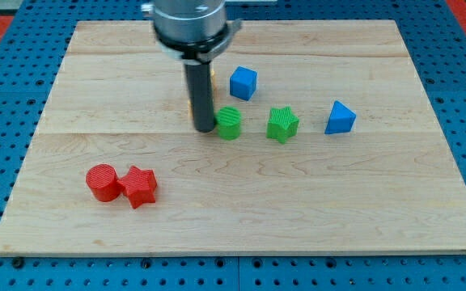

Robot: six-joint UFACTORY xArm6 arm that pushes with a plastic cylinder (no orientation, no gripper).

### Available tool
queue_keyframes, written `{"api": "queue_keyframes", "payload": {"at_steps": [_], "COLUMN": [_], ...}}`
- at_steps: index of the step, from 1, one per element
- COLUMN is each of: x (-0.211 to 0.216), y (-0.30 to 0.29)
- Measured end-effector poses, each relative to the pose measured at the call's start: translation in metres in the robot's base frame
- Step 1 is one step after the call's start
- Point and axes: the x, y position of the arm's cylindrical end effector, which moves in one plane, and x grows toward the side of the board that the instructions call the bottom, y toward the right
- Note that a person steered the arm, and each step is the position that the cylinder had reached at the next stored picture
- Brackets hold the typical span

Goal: Slide the yellow hexagon and yellow heart to the left side of the board

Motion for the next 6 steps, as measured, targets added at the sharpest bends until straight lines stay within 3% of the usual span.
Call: {"api": "queue_keyframes", "payload": {"at_steps": [1,3,4,5,6], "x": [-0.027,-0.097,-0.114,-0.072,-0.068], "y": [0.024,0.008,-0.042,-0.044,-0.007]}}
